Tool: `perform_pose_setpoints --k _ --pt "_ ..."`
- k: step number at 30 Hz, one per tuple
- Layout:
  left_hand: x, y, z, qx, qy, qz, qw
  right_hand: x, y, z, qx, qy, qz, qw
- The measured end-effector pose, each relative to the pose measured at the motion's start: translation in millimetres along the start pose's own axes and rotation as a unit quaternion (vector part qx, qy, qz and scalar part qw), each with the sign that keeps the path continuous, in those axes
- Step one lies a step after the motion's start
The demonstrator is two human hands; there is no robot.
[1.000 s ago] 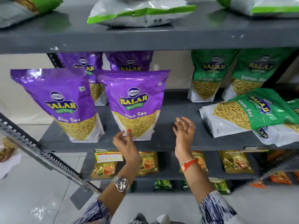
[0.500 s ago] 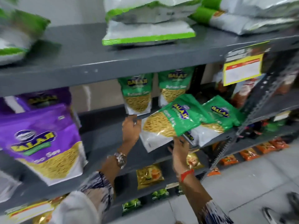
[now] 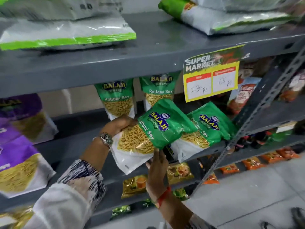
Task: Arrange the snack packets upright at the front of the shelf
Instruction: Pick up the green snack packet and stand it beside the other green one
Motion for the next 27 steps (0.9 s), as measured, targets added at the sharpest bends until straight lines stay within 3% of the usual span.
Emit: perform_pose_setpoints --k 7,16,27 --pt "57.5 -7.0 -32.7 0.114 -0.040 0.083 0.989 0.2 -13.5 -21.6 0.061 -0.092 0.059 0.992" --pt "180.5 8.1 -41.3 0.263 0.031 0.126 0.956 43.7 -36.6 -58.3 0.090 -0.174 -0.064 0.979" --pt "240.1 15.4 -55.2 0.237 0.064 0.164 0.955 87.7 -48.8 -51.8 0.122 -0.206 -0.100 0.966"
Point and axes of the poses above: each hand's wrist, its own x-axis away from the middle knuckle, its own y-axis out of the palm, z = x × y, the point moved 1 cm from there along -x, towards the middle knuckle, and after that the axes turned 5 degrees about x, right-handed, at the moved point
